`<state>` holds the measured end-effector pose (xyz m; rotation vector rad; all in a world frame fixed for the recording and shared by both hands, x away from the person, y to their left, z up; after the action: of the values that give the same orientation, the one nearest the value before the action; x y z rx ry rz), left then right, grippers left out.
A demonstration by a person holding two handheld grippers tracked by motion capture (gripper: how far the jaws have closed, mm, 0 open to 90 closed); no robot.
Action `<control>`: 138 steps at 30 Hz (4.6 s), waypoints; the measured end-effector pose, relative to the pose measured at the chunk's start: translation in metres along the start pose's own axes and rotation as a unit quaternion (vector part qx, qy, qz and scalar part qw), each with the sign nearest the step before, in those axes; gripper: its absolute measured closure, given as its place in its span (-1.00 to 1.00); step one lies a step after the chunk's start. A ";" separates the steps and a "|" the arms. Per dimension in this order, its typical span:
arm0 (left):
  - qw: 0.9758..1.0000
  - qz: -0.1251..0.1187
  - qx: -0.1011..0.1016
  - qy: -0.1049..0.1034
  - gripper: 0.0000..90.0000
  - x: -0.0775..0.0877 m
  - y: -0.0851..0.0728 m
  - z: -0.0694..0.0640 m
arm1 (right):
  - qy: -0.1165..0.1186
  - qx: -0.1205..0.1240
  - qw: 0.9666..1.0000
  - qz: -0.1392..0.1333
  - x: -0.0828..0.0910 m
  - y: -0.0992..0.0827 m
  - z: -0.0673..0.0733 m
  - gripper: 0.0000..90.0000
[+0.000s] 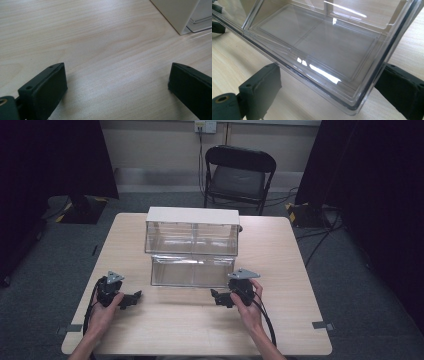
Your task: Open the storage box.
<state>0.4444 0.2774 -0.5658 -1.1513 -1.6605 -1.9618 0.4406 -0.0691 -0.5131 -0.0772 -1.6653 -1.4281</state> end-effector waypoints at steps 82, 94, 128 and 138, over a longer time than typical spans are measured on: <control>1.000 0.000 0.000 0.000 -0.97 0.000 0.000 0.000 | 0.019 -0.009 0.999 -0.034 0.021 0.011 0.006 -0.87; 1.000 0.000 0.000 0.000 -0.97 0.000 0.000 0.000 | 0.022 -0.010 0.999 -0.039 0.023 0.013 0.007 -0.87; 1.000 0.000 0.000 0.000 -0.97 0.000 0.000 0.000 | 0.013 -0.006 0.999 -0.046 0.029 0.021 0.007 -0.88; 1.000 0.000 0.000 0.000 -0.97 0.000 0.000 0.000 | 0.015 -0.008 0.998 -0.053 0.031 0.023 0.008 -0.88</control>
<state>0.4444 0.2775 -0.5658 -1.1508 -1.6605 -1.9623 0.4311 -0.0702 -0.4744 0.0231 -1.6547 -1.5144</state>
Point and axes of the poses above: each handheld gripper's, and its own axes: x roughly backward along the jaws, y roughly out of its top, z roughly to its left, the point moved 9 cm from there along -x, roughly forward along the jaws, and after that the axes turned 4 degrees about z, right-handed, at the moved point
